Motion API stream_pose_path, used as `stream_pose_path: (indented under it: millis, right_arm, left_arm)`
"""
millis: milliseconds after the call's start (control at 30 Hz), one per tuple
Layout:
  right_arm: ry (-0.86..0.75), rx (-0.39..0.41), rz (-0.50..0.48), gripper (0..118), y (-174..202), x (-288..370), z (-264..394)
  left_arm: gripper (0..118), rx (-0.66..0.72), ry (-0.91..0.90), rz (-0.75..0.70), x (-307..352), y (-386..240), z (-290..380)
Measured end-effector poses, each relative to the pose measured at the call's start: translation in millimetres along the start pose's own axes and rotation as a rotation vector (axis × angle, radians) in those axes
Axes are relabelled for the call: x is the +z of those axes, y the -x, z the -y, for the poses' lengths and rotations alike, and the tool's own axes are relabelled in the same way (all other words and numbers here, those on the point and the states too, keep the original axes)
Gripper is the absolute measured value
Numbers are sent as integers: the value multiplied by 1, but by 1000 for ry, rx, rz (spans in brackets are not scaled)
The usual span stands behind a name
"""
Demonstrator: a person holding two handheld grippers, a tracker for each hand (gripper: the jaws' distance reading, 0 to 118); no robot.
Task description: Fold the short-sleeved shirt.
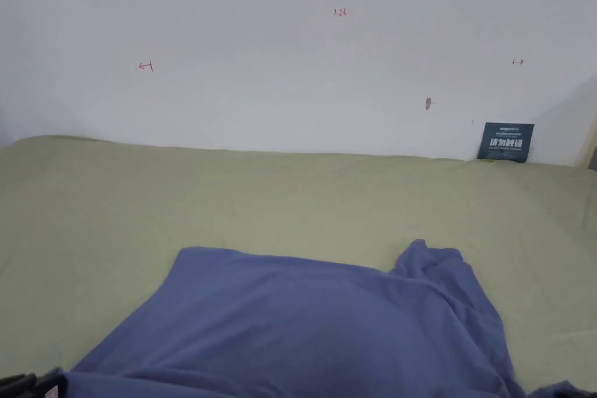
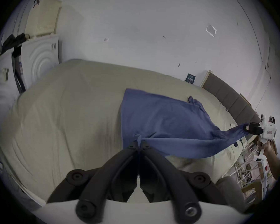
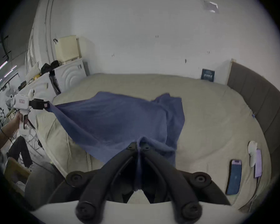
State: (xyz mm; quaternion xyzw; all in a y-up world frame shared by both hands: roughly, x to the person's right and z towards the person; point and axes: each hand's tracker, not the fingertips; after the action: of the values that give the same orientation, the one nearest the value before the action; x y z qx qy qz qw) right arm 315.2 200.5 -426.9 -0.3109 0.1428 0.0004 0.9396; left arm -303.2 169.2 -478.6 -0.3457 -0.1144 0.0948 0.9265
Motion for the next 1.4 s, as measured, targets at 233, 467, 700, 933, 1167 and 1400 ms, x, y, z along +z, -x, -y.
stream_pose_path:
  millis: [233, 467, 700, 933, 1167, 1400]
  right_arm:
    - [136, -80, 13, 4, -13, -5, 51]
    - [208, -216, 48, 38, -49, -10, 74]
    - [46, -271, 141, 59, -36, 35, 51]
    - [-142, -181, 288, 59, 50, 28, -3]
    - [-135, -143, 212, 52, 143, 16, 45]
    - [22, -133, 198, 1, 190, 9, 114]
  left_arm:
    - [0, 20, 100, -10, -10, 11, 41]
    - [18, 39, 122, -22, -18, 30, 54]
    - [54, 129, 4, -64, 33, 22, 39]
    - [54, -137, -145, -135, 45, -91, 2]
    - [35, -93, -183, -32, 34, -166, 69]
    - [0, -10, -126, -72, 45, -191, 150]
